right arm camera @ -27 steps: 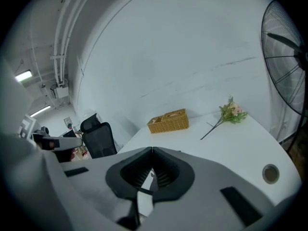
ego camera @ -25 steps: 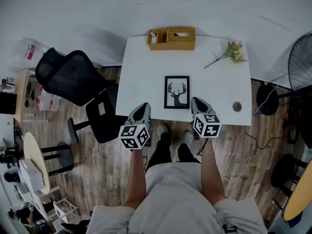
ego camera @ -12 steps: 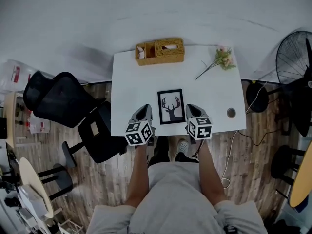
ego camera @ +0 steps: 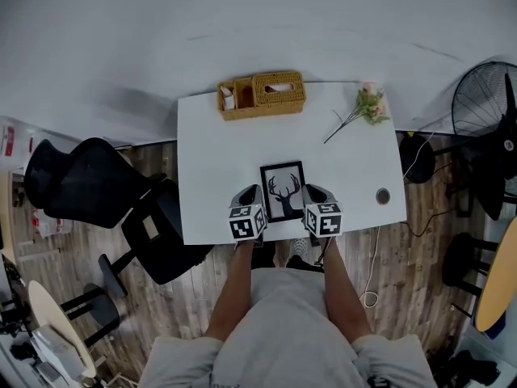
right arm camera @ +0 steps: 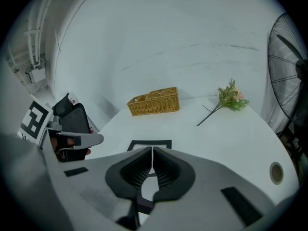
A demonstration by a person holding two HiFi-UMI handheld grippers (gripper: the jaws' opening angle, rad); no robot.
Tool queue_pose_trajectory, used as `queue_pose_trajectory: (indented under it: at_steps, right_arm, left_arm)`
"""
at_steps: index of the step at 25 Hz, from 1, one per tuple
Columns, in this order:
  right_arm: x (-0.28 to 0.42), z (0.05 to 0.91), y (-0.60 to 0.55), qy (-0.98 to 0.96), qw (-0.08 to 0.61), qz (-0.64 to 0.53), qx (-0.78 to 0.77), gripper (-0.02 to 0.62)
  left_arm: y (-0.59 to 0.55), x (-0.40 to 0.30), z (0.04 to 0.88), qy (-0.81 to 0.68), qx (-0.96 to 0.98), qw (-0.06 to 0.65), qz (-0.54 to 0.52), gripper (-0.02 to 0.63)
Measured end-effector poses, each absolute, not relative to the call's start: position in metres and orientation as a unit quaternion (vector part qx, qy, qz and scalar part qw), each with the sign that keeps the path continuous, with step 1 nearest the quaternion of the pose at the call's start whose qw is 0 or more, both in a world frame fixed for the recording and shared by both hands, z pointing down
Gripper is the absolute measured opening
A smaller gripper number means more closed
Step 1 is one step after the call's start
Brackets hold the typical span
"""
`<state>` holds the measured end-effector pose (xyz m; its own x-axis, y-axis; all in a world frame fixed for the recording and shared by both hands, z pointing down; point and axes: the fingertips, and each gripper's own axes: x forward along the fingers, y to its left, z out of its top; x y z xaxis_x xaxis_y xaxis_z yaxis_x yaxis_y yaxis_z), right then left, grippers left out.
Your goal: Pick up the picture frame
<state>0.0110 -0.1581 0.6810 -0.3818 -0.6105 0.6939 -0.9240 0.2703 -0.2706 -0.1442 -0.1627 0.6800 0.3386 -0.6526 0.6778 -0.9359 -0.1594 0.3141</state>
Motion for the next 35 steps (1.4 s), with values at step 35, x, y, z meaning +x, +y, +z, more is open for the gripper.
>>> queue_pose_trajectory:
  at_steps: [35]
  right_arm:
    - [0.013,0.76,-0.164,-0.735,0.317,0.385,0.46,0.172]
  left_arm:
    - [-0.148,-0.128,0.754,-0.572,0.657,0.422,0.252,0.183]
